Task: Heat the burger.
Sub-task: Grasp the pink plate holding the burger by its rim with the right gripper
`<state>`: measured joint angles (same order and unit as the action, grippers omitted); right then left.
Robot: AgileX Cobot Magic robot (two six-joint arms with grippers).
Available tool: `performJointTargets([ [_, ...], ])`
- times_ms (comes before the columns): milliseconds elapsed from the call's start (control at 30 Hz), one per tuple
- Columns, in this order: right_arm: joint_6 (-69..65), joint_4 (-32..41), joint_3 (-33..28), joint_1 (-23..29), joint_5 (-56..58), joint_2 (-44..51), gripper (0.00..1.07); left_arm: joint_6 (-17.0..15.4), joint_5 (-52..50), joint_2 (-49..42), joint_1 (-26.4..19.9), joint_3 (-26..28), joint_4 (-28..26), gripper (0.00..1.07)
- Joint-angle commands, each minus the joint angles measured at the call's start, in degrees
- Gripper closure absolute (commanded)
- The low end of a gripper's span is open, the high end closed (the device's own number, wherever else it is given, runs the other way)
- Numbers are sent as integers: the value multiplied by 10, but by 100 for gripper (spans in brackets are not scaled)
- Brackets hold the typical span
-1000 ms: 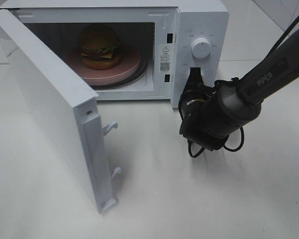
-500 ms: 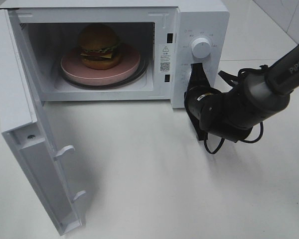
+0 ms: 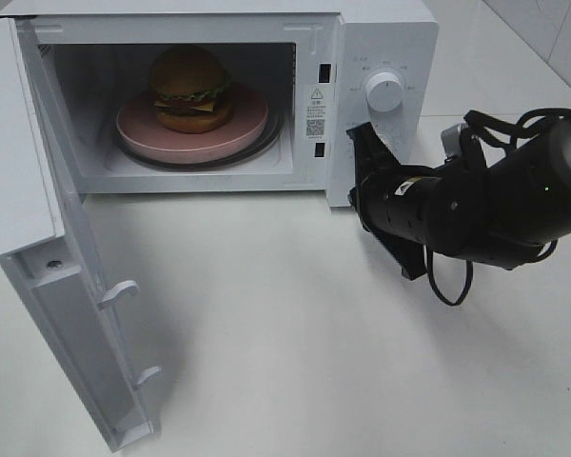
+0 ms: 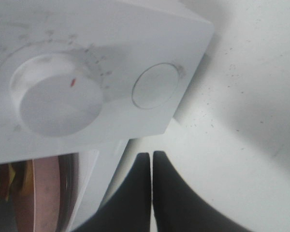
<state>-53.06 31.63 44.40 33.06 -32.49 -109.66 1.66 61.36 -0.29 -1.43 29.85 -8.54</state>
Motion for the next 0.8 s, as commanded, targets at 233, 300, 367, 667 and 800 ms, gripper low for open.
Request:
performJointTargets([
  [233,171,-67,-3,-1,148,71,107,-3,0,-4,-2,-3,-2,9],
  [300,242,-67,-3,-1,193,91,106,-3,0,-4,-2,-3,-2,9],
  [367,281,-67,-2,-1,221,103,105,-3,0,-4,-2,-3,-2,9],
  [667,387,-94,45,-2,367,122,103,-3,0,-4,-2,-3,-2,9],
  [800,390,-168,91,-2,454,122,103,-3,0,-4,-2,-3,-2,9],
])
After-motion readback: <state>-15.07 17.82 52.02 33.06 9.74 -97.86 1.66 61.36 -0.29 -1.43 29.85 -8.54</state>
